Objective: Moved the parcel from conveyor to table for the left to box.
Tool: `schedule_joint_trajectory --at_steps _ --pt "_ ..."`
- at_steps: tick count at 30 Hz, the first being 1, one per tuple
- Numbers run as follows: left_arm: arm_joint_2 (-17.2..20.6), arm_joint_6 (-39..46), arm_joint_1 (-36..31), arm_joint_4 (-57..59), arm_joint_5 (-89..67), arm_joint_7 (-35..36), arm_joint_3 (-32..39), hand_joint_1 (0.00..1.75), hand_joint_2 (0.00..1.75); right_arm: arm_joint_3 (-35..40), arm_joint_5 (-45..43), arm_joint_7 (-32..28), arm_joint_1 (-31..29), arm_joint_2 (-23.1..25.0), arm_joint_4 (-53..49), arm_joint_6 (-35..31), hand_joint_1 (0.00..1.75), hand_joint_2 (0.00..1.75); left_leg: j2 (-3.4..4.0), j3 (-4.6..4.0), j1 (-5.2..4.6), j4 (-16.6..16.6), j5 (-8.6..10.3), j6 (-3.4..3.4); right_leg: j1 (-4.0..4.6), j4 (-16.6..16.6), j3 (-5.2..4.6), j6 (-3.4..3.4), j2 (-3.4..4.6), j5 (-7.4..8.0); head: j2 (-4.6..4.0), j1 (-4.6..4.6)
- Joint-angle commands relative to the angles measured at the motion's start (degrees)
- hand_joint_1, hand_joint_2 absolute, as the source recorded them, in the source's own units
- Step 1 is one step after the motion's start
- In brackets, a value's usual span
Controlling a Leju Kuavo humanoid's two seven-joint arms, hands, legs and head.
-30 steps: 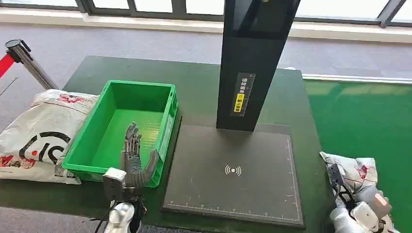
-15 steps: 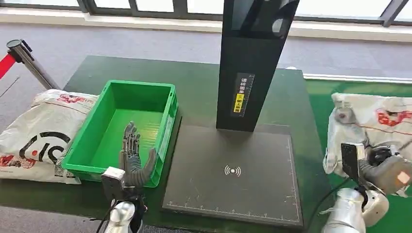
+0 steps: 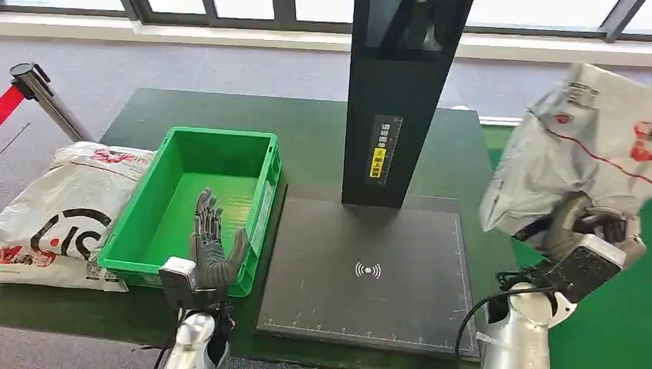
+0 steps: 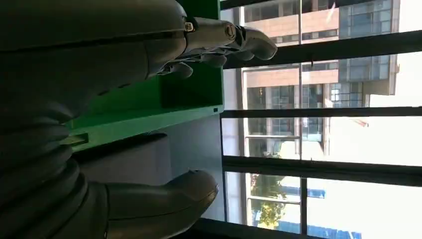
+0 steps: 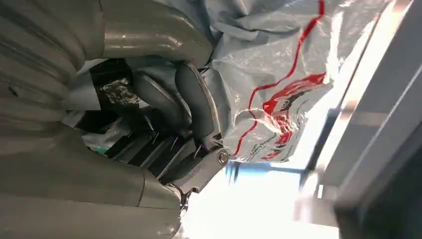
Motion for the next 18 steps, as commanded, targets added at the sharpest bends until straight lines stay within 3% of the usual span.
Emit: schedule_joint_trajectory --at_steps 1,4,6,11,18 --pt "0.61 0.26 -1.41 2.04 0.35 0.37 1.18 0.0 1.75 14.27 -2.65 0.26 2.41 -3.39 -1.0 7.14 1.75 1.75 0.17 0.11 -0.01 -0.13 0.01 0.01 0.01 -0.1 0.04 -0.1 0.06 0.03 0.0 0.0" --pt "0.97 0.17 -0.68 1.27 0.57 0.37 0.96 0.0 1.75 17.94 1.18 3.04 0.14 -4.38 9.37 20.52 1.75 1.75 0.1 0.11 0.03 -0.1 -0.01 0.01 0.05 -0.11 0.08 -0.1 0.03 0.0 0.0 0.0" --pt "1.0 -0.13 -1.07 1.75 0.53 0.37 0.93 0.0 1.75 19.6 4.79 4.57 -2.06 -4.01 16.32 24.23 1.75 1.75 0.31 0.25 0.01 -0.22 -0.01 0.03 0.03 -0.21 0.17 -0.12 0.21 0.06 0.0 -0.02" --pt "0.79 -0.21 -2.49 3.22 0.36 0.37 1.31 0.0 1.75 20.63 11.6 4.28 -7.83 -3.01 34.81 24.76 1.75 1.75 0.35 0.21 0.05 -0.18 -0.02 -0.05 0.07 -0.14 0.11 -0.14 0.25 0.07 0.0 -0.02" --pt "0.63 -0.36 -1.91 2.93 0.04 0.37 1.06 0.0 1.75 21.15 13.78 5.33 -7.31 -3.32 36.76 24.39 1.75 1.75 0.04 0.11 0.03 -0.1 -0.01 -0.07 0.04 -0.06 0.11 -0.12 0.03 -0.02 0.0 0.0"
